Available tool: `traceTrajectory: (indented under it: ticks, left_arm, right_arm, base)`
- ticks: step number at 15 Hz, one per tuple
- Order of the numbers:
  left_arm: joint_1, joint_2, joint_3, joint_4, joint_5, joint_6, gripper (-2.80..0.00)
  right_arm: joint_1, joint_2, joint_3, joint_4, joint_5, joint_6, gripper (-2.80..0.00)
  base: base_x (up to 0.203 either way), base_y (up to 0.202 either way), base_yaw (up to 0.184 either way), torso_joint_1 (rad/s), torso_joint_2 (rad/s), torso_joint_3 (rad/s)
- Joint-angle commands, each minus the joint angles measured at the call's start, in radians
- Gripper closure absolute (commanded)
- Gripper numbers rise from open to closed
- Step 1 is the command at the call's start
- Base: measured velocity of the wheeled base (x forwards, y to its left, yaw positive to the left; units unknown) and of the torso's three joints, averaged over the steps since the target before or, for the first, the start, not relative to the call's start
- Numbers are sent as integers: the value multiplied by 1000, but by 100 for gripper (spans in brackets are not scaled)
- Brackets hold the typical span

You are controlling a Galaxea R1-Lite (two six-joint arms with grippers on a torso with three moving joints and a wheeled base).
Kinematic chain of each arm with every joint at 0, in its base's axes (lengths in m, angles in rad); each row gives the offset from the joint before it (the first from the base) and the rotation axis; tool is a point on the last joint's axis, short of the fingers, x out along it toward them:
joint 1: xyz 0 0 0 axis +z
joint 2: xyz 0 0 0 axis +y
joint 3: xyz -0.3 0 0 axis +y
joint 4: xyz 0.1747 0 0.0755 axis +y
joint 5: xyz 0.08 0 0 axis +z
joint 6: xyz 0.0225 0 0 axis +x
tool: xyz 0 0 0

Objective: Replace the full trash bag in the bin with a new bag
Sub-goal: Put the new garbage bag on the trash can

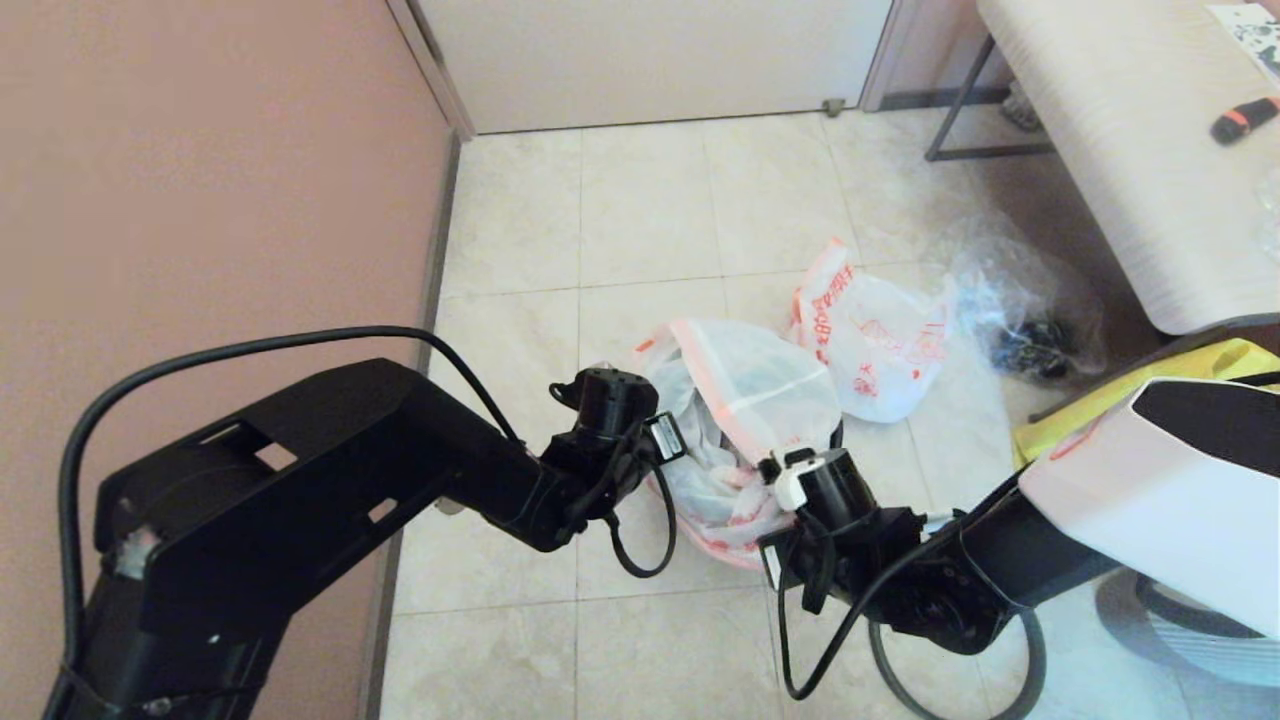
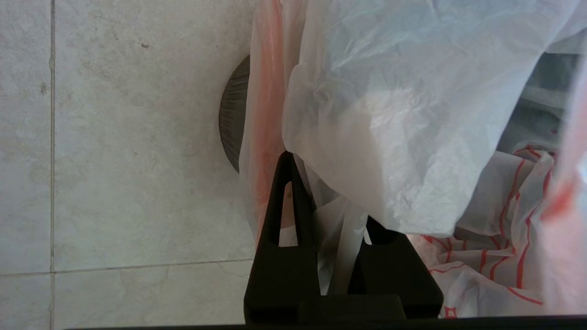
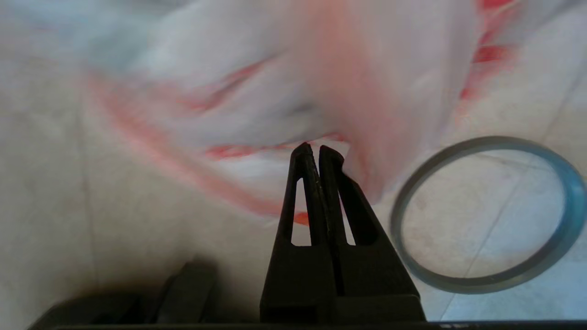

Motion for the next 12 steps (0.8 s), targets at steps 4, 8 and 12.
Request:
traceTrajectory:
  ticks: [4, 8, 12]
  left_arm:
    - [8, 6, 0, -3, 1, -4, 0]
    - [6, 12, 0, -4, 1, -2, 0]
    - [6, 18, 3, -5, 1, -2, 0]
  right_arm:
    - [-95, 11, -39, -4, 6, 4, 0]
    - [-137, 18, -120, -4, 63, 96, 0]
    - [-149, 31, -169, -4, 57, 130, 0]
  base:
    - [0, 0, 0, 0, 0, 0]
    - [0, 0, 0, 0, 0, 0]
    - [0, 0, 0, 0, 0, 0]
